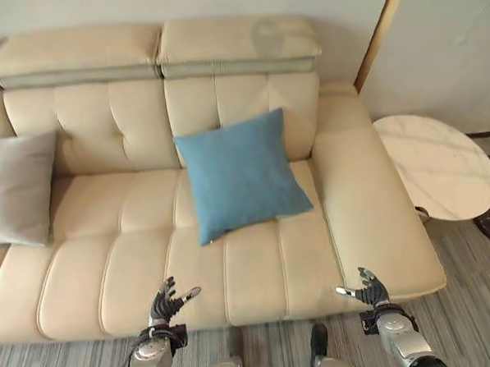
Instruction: Pick up all the scattered cushions and arrange them neatly on the sofa.
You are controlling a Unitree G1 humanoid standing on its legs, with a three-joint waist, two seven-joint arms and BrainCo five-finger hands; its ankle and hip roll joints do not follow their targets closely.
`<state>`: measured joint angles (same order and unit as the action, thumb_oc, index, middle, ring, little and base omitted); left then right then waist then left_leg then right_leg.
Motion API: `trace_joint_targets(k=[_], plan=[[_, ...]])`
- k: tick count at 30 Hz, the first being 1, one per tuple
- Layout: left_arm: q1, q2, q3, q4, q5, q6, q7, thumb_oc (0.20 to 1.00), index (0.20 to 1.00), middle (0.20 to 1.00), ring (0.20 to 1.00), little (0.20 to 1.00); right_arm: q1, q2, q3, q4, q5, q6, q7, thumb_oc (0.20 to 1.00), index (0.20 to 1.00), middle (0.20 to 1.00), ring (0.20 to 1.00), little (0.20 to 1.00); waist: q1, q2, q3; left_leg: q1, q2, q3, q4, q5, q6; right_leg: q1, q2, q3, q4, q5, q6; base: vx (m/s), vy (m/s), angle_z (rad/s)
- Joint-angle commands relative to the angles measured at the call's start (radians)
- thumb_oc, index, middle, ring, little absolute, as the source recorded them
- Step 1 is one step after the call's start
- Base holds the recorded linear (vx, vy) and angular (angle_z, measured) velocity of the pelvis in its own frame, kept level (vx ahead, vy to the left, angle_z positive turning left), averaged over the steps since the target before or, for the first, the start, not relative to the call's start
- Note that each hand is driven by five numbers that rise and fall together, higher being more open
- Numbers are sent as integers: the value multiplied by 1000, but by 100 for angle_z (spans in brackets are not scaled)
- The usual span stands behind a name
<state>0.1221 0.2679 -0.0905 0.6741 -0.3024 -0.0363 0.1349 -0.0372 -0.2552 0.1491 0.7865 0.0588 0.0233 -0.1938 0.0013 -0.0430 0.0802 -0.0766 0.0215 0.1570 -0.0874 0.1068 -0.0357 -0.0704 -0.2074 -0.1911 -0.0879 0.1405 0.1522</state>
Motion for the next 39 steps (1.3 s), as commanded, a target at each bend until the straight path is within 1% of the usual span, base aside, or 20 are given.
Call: trace_joint_targets(k=[1, 3, 7, 10, 11, 14, 18, 22, 23, 24, 25, 27, 28, 31, 32, 33, 34, 35, 37, 39], plan=[[-50, 7, -20, 11, 46, -9, -36, 1000, 1000, 1000, 1000, 1000, -63, -36, 7, -1, -7, -32, 17, 1000, 1000, 1000, 1000, 1000, 0, 11, 28, 26, 4, -44, 16, -104, 2, 38, 22, -1, 37, -100, 35, 64, 108, -13], [-38, 5, -33, 32, 71, 4, -55, 1000, 1000, 1000, 1000, 1000, -39, -28, -2, 27, 9, -26, 34, 1000, 1000, 1000, 1000, 1000, -4, 4, 9, 63, -4, -46, 17, -118, 9, 71, 20, 6, 54, -117, 34, 53, 80, -7], [-27, 19, -45, 11, 95, 7, -57, 1000, 1000, 1000, 1000, 1000, -5, -15, -11, 16, 37, -21, 48, 1000, 1000, 1000, 1000, 1000, -9, -8, 15, 93, -8, -45, 12, -125, 17, 77, 18, 12, 83, -131, 35, -8, 53, -5], [-22, 36, -45, -18, 120, 6, -48, 1000, 1000, 1000, 1000, 1000, 13, -13, -7, -11, 39, -22, 44, 1000, 1000, 1000, 1000, 1000, -13, -21, 48, 91, -4, -27, 7, -122, 23, 48, 16, 25, 113, -118, 40, -145, 24, -4], [-28, 45, -40, -31, 118, 1, -37, 1000, 1000, 1000, 1000, 1000, 10, -10, -6, -23, 45, -24, 36, 1000, 1000, 1000, 1000, 1000, -14, -24, 74, 80, 1, -20, 9, -116, 24, 19, 16, 27, 134, -107, 45, -301, -32, -16], [-54, 72, -25, -50, 139, 2, -12, 1000, 1000, 1000, 1000, 1000, 2, 6, -16, -43, 84, -32, 21, 1000, 1000, 1000, 1000, 1000, -8, -17, 116, 37, 31, 1, 15, -87, 27, -39, 21, -2, 235, -126, 39, -303, -33, -32], [-55, 80, -13, -37, 136, 5, -6, 1000, 1000, 1000, 1000, 1000, 7, 7, -31, -43, 114, -38, 10, 1000, 1000, 1000, 1000, 1000, 6, -1, 101, 3, 40, 26, 23, -69, 37, -3, 28, 17, 359, -202, 15, -179, -6, -32], [-37, 66, -12, -28, 121, 7, -9, 1000, 1000, 1000, 1000, 1000, 11, 1, -40, -50, 117, -38, 7, 1000, 1000, 1000, 1000, 1000, 24, -2, 61, -34, 37, 48, 44, -57, 37, 71, 43, 46, 352, -225, 16, -130, -87, -28], [-30, 57, -4, -26, 111, 10, -4, 1000, 1000, 1000, 1000, 1000, 13, 0, -40, -66, 108, -34, 3, 1000, 1000, 1000, 1000, 1000, 36, -4, 51, -59, 40, 61, 63, -47, 33, 109, 55, 65, 315, -246, 10, -171, -163, -31], [-28, 50, -1, -27, 101, 6, 4, 1000, 1000, 1000, 1000, 1000, 10, -1, -35, -71, 110, -36, -3, 1000, 1000, 1000, 1000, 1000, 46, -3, 48, -85, 48, 79, 77, -32, 25, 137, 63, 58, 260, -279, -3, -165, -164, -31], [-28, 50, -1, -27, 101, 6, 4, 1000, 1000, 1000, 1000, 1000, 10, -1, -35, -71, 111, -36, -3, 1000, 1000, 1000, 1000, 1000, 46, -3, 48, -85, 49, 79, 79, -33, 24, 140, 64, 57, 256, -278, -3, -175, -219, -44], [-31, 38, 3, -26, 77, 11, 10, 1000, 1000, 1000, 1000, 1000, 4, -8, -17, -87, 109, -35, -10, 1000, 1000, 1000, 1000, 1000, 52, 14, 58, -127, 85, 77, 101, 25, -6, 158, 111, 67, 177, -316, -44, -199, -254, -54], [-31, 37, 3, -26, 77, 11, 10, 1000, 1000, 1000, 1000, 1000, 4, -8, -17, -87, 109, -35, -10, 1000, 1000, 1000, 1000, 1000, 51, 16, 59, -127, 86, 76, 101, 26, -6, 159, 113, 66, 176, -315, -45, -178, -196, -31], [-32, 12, 1, -27, 8, 12, 12, 1000, 1000, 1000, 1000, 1000, 7, -20, -2, -123, 118, -42, -11, 1000, 1000, 1000, 1000, 1000, 46, 49, 99, -165, 118, 55, 117, 82, -43, 165, 155, 53, 138, -321, -77, -276, -220, 6], [-42, -4, 0, -25, -31, 11, 9, 1000, 1000, 1000, 1000, 1000, 2, -30, 2, -124, 122, -41, -14, 1000, 1000, 1000, 1000, 1000, 39, 69, 119, -177, 131, 46, 107, 119, -72, 159, 169, 31, 131, -320, -87, -260, -174, 24], [-42, -5, 0, -25, -31, 11, 9, 1000, 1000, 1000, 1000, 1000, 2, -31, 2, -124, 122, -41, -14, 1000, 1000, 1000, 1000, 1000, 37, 70, 119, -177, 132, 44, 107, 120, -72, 159, 170, 29, 131, -320, -88, -362, -169, 40], [-55, -20, 0, -15, -76, 5, 11, 1000, 1000, 1000, 1000, 1000, -8, -38, 11, -117, 120, -38, -18, 1000, 1000, 1000, 1000, 1000, 35, 76, 145, -180, 126, 5, 106, 117, -84, 143, 163, 13, 145, -315, -95, -299, -107, 45], [-56, -26, -5, -19, -84, 2, 9, 1000, 1000, 1000, 1000, 1000, -10, -41, 15, -118, 119, -37, -16, 1000, 1000, 1000, 1000, 1000, 31, 71, 150, -183, 115, -20, 128, 97, -74, 134, 155, 4, 144, -303, -93, -388, -133, 44], [-48, -21, -7, -35, -72, 5, 1, 1000, 1000, 1000, 1000, 1000, -2, -45, 16, -126, 117, -33, -8, 1000, 1000, 1000, 1000, 1000, 17, 56, 146, -169, 111, -15, 198, 40, -54, 115, 134, -13, 139, -278, -91, -248, -73, 31], [-35, -12, -16, -67, -51, 8, -16, 1000, 1000, 1000, 1000, 1000, 6, -50, 14, -126, 115, -32, 0, 1000, 1000, 1000, 1000, 1000, 5, 39, 134, -142, 110, -1, 279, -44, -33, 100, 112, -25, 126, -256, -93, -146, -35, 34]])
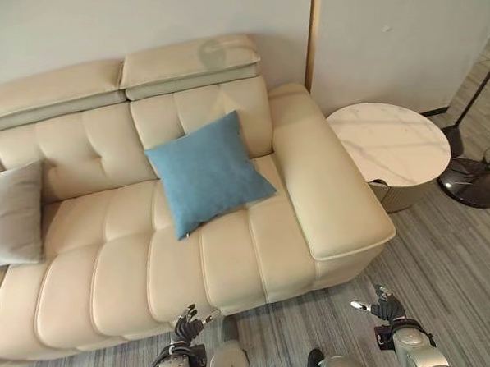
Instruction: Pick up all the scattered cushions and arrange them neatly on the sofa.
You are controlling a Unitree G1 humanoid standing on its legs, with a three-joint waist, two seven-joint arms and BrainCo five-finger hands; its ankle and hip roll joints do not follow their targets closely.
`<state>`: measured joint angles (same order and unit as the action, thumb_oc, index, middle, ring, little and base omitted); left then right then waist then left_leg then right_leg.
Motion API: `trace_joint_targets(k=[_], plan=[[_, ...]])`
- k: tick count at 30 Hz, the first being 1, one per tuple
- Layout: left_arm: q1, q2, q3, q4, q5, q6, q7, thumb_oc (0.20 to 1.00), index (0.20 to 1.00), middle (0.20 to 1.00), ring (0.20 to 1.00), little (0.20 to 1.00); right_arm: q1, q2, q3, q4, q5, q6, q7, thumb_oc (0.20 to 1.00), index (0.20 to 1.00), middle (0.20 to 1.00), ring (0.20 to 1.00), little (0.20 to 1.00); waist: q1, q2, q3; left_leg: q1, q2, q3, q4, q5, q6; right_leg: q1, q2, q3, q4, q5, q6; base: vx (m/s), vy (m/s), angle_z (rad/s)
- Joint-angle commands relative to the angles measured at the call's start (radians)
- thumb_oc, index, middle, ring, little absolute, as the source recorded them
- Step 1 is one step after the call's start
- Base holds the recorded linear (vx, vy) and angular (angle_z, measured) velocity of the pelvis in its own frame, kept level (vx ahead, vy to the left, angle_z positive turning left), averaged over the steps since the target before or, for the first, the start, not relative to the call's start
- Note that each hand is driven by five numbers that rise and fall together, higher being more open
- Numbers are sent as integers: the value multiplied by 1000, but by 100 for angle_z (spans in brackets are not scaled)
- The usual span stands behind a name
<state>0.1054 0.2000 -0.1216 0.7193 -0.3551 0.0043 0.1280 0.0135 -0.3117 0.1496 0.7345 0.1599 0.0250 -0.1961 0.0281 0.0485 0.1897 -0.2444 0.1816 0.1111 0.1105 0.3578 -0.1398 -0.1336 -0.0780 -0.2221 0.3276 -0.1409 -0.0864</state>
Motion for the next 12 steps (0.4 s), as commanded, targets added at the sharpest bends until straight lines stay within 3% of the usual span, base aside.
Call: trace_joint_targets(k=[1, 4, 7, 9, 12], plan=[[-18, 56, 15, -113, 2, -32, -9, 1000, 1000, 1000, 1000, 1000, -44, 6, 14, -74, 14, -34, 3, 1000, 1000, 1000, 1000, 1000, -22, -52, 23, 23, -50, 44, 81, -293, 72, 161, -17, 5, -291, 27, 146, -74, -19, 25], [-14, 56, 4, -109, 35, -31, -18, 1000, 1000, 1000, 1000, 1000, -49, 8, 11, -58, 5, -38, 9, 1000, 1000, 1000, 1000, 1000, -40, -68, 1, 121, -67, 42, 156, -417, 85, 145, -30, -11, -306, 42, 149, -128, 15, 29], [-13, 51, -4, -111, 51, -26, -16, 1000, 1000, 1000, 1000, 1000, -42, 15, 3, -54, 8, -36, 7, 1000, 1000, 1000, 1000, 1000, -57, -49, -21, 191, -55, 72, 51, -396, 78, 140, -20, -26, -317, 52, 160, -20, 85, 43], [-24, 45, -19, -90, 72, -26, -13, 1000, 1000, 1000, 1000, 1000, -52, 28, 0, -38, 12, -39, -1, 1000, 1000, 1000, 1000, 1000, -69, -31, -57, 238, -68, 70, -109, -370, 64, 127, -20, -43, -333, 75, 174, 9, 136, 35], [-25, 45, -20, -81, 73, -27, -14, 1000, 1000, 1000, 1000, 1000, -53, 34, 0, -38, 11, -37, 0, 1000, 1000, 1000, 1000, 1000, -71, -30, -66, 254, -74, 65, -137, -365, 63, 131, -21, -45, -342, 82, 179, 28, 80, 15]])
